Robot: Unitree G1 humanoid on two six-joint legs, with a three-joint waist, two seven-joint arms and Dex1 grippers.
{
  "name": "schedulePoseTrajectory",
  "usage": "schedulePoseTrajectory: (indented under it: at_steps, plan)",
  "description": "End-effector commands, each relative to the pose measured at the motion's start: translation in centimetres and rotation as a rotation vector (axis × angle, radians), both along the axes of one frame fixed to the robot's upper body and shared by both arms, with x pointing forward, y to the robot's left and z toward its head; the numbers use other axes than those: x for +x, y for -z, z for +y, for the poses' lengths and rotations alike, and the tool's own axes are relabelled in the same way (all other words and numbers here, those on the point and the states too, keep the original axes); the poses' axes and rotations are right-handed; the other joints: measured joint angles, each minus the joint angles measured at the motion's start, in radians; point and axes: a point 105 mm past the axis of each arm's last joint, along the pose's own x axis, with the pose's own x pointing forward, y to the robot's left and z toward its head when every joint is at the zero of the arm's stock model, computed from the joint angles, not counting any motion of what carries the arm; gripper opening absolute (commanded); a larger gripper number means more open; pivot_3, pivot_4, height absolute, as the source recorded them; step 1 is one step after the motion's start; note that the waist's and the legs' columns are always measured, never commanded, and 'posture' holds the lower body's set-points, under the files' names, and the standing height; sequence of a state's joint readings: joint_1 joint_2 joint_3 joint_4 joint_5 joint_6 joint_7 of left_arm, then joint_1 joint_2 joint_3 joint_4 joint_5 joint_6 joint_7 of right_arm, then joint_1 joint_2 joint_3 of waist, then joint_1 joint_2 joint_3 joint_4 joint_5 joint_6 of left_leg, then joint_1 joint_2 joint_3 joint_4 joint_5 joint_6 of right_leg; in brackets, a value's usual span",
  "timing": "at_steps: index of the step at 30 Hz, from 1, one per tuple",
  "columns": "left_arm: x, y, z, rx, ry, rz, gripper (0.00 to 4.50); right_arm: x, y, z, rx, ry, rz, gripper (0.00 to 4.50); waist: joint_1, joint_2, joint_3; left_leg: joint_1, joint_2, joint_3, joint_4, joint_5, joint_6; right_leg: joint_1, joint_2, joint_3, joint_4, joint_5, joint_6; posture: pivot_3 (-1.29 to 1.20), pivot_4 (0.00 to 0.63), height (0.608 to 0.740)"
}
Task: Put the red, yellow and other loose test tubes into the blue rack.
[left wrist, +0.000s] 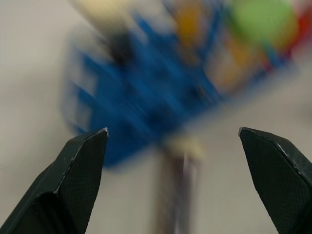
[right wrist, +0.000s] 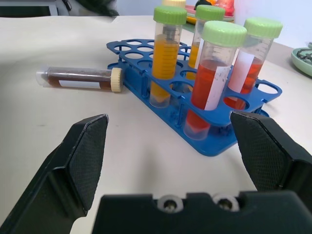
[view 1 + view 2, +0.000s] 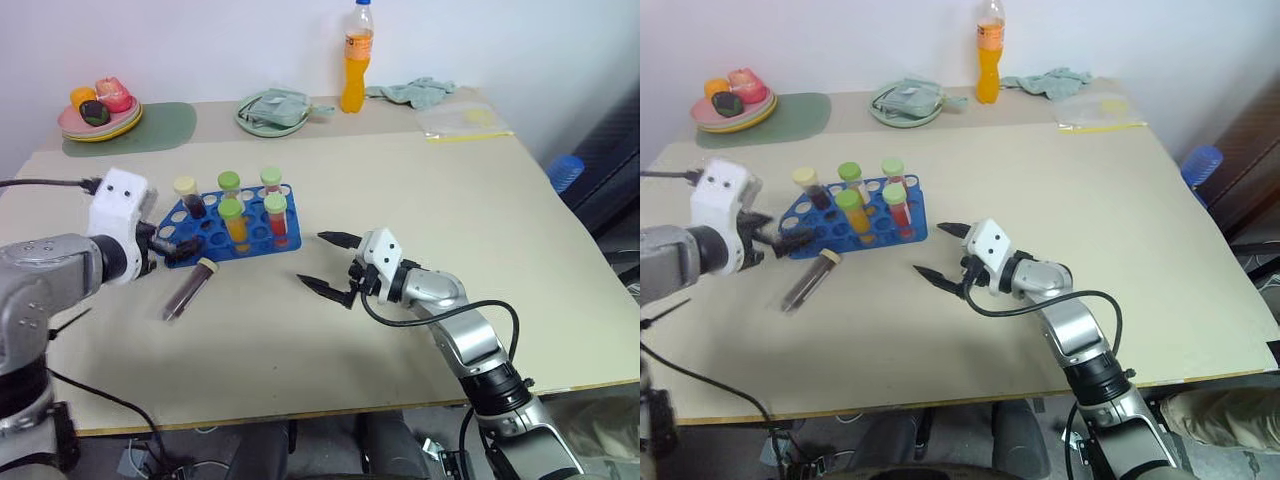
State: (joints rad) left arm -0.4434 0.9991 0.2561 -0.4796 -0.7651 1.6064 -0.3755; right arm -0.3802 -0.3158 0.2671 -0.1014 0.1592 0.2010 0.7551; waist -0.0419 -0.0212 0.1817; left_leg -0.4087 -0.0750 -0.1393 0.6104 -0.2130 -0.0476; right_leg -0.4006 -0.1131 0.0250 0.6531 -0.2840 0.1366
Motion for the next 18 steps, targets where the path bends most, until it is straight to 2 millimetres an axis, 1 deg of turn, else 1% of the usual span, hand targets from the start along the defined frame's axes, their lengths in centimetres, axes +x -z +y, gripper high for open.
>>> schedulePoseTrajectory:
  at_steps: [1,5,10,18]
  plan:
    - [-0.2,0.6,0.1,0.039,0.012,0.077,4.42,-0.2,-1.2,0.6,0.012,-0.036,-0.05,4.43,0.0,0.001,0.0,0.0,0.0,0.0,0.0,0.0,0.0,0.0,0.0,0.0,0.0,0.0,0.0,0.0,0.15,0.74]
    - [0.6,2.2,-0.6,0.079,0.033,0.182,4.42,-1.9,-1.3,0.3,-0.037,-0.165,-0.016,4.43,0.01,0.0,0.0,0.0,0.0,0.0,0.0,0.0,0.0,0.0,0.0,0.0,-0.001,0.0,0.0,0.0,0.15,0.74]
    - [1.3,3.4,-0.6,0.09,0.011,0.229,4.42,-3.7,-1.8,-0.1,-0.034,-0.255,0.018,4.43,0.007,0.0,0.0,-0.001,0.0,0.0,0.0,0.0,0.0,0.0,-0.001,0.0,-0.002,0.0,0.0,0.0,0.15,0.74]
    - [2.2,4.8,-1.1,0.086,-0.018,0.258,4.42,-3.8,-1.7,0.0,-0.025,-0.242,0.034,4.43,0.006,0.0,0.0,-0.001,0.0,0.0,0.0,0.0,0.0,0.0,-0.001,0.0,-0.002,0.0,0.0,0.0,0.15,0.74]
